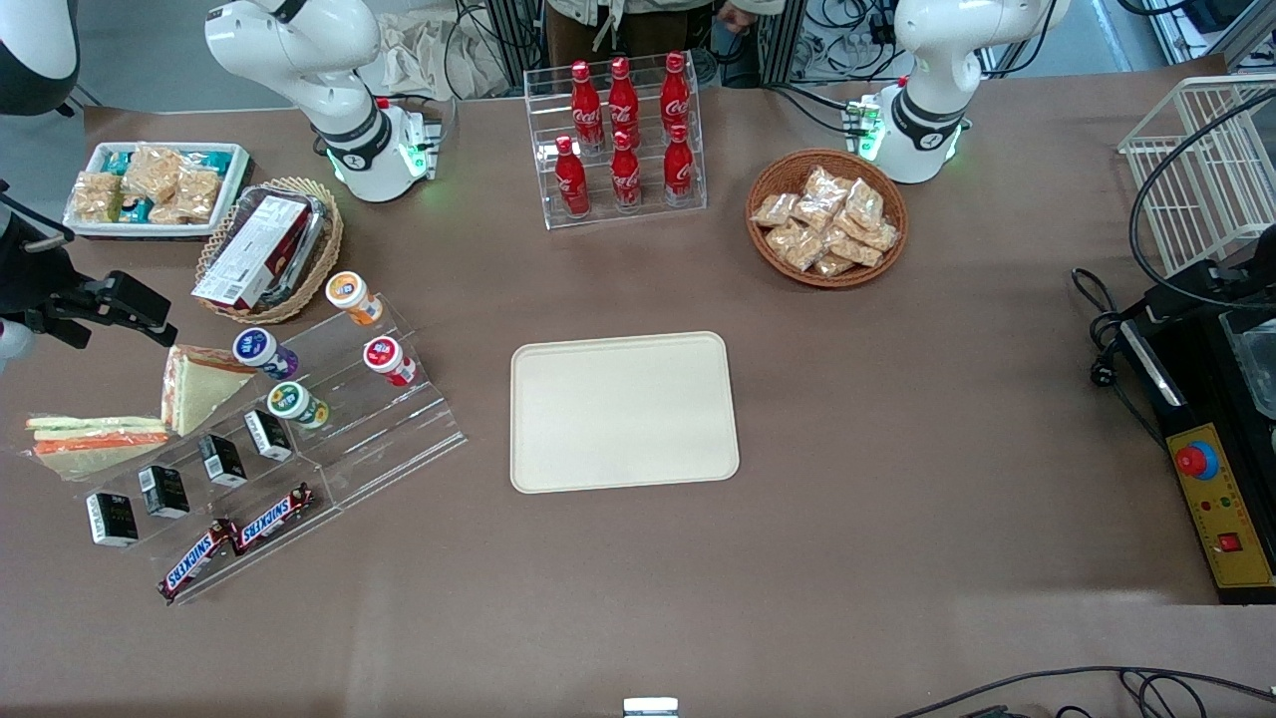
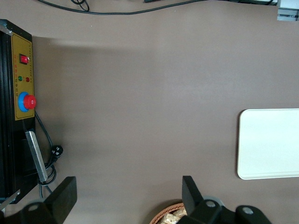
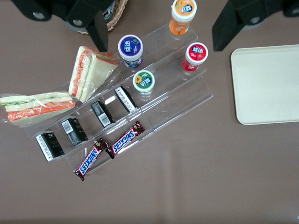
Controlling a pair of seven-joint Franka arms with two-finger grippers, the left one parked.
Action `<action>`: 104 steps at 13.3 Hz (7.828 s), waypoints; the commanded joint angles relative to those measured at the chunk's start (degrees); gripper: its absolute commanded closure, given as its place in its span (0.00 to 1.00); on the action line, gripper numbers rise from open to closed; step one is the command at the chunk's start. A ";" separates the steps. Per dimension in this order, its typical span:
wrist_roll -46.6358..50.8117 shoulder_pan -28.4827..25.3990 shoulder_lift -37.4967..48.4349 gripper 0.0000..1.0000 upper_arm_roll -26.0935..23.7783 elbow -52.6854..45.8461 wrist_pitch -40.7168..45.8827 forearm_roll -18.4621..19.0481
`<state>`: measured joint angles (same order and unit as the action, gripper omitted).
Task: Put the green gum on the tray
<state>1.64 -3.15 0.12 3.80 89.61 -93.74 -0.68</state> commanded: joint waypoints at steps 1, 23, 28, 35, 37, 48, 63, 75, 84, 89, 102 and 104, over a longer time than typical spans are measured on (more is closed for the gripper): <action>-0.85 -0.01 -0.65 0.01 -0.02 -0.57 0.75 0.06; -24.93 -0.19 -2.93 0.01 3.41 28.25 -25.95 -0.03; -24.76 -0.19 -6.45 0.01 3.06 30.09 -32.90 -0.03; -24.58 -1.07 -7.77 0.01 3.06 37.47 -43.27 -0.03; -24.67 -0.98 -7.33 0.01 3.06 38.71 -43.81 -0.03; -24.76 -0.80 -6.36 0.84 3.15 36.53 -40.93 -2.65; 5.86 -13.61 -4.52 0.83 2.53 -1.02 2.95 -4.51; 42.91 -32.17 -9.52 0.83 1.21 24.44 -33.84 -4.95; 48.01 -36.84 -19.18 0.80 1.30 35.46 -57.25 -4.95; 49.77 -37.37 -20.95 0.00 1.30 35.20 -58.84 -4.95; 48.99 -33.78 -10.67 0.00 1.74 9.14 -17.51 -4.86; 47.50 -33.24 -9.09 0.00 1.48 0.96 -7.21 -2.33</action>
<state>50.33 -37.32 -8.77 5.81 98.26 -108.92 -4.51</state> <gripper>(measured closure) 0.000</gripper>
